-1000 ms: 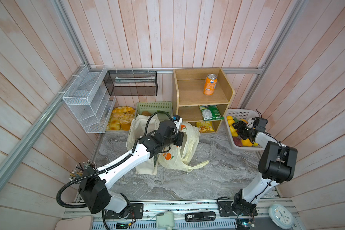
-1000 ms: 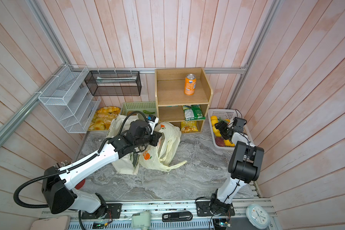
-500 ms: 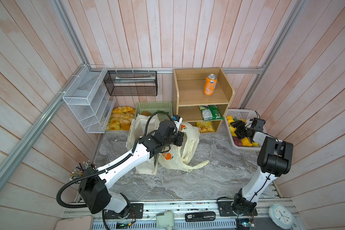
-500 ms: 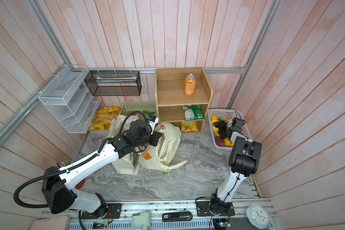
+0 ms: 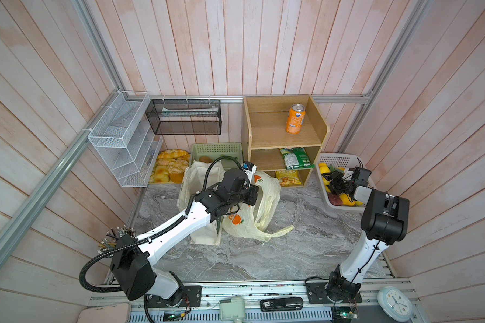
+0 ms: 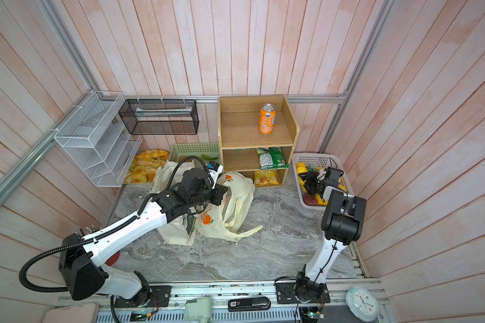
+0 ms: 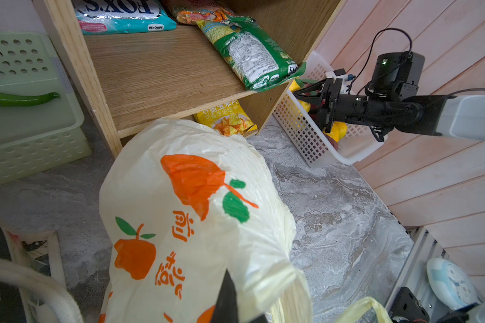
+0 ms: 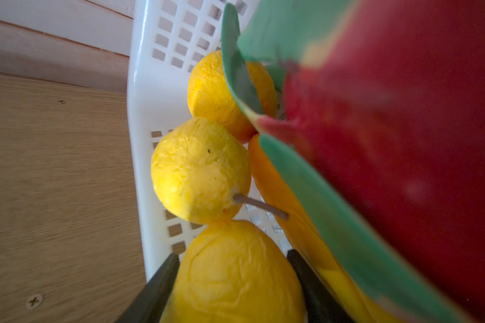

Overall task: Place the mixed food into the grocery bags and tie them
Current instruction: 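Lift the yellow pear and carry it to the bag held by the left gripper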

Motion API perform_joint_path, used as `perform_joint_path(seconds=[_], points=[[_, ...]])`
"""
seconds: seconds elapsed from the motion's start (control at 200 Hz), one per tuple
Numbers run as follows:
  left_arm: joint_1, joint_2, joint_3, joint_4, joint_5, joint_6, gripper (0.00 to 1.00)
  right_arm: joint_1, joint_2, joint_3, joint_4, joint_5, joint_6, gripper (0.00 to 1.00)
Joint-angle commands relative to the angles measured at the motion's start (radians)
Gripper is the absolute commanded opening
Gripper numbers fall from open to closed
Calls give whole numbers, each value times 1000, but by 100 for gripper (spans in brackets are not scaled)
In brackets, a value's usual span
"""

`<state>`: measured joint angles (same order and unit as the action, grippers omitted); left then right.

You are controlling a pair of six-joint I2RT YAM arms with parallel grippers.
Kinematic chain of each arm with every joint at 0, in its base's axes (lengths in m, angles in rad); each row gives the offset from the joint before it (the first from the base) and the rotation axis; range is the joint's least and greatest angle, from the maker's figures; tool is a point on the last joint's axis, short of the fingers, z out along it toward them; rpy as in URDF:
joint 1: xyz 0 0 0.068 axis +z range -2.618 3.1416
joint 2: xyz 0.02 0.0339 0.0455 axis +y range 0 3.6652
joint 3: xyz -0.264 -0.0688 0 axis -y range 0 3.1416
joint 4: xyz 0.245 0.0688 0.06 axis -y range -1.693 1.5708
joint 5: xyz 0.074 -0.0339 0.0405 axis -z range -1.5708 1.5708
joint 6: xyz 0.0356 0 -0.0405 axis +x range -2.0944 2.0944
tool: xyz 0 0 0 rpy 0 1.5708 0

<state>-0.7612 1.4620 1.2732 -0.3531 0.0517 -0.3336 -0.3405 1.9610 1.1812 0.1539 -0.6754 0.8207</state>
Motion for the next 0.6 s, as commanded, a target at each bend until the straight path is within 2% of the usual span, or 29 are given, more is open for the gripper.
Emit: perform_joint_path(seconds=[0.0,0.105,0.18,0.44,0.595], points=[[4,-2,21,-9,-9,1,0,-11,-40,-43,17,-28,19,45],[3,-2,20,-12,-10,1,0,-18,-88,-75,33,-26,21,36],[4,-3,21,-15,-12,3,0,-23,-132,-100,42,-20,22,33],[4,-1,23,-29,-19,15,0,-14,-362,-217,79,-27,47,33],[5,6,21,-37,-24,25,0,87,-571,-299,31,-26,8,33]])
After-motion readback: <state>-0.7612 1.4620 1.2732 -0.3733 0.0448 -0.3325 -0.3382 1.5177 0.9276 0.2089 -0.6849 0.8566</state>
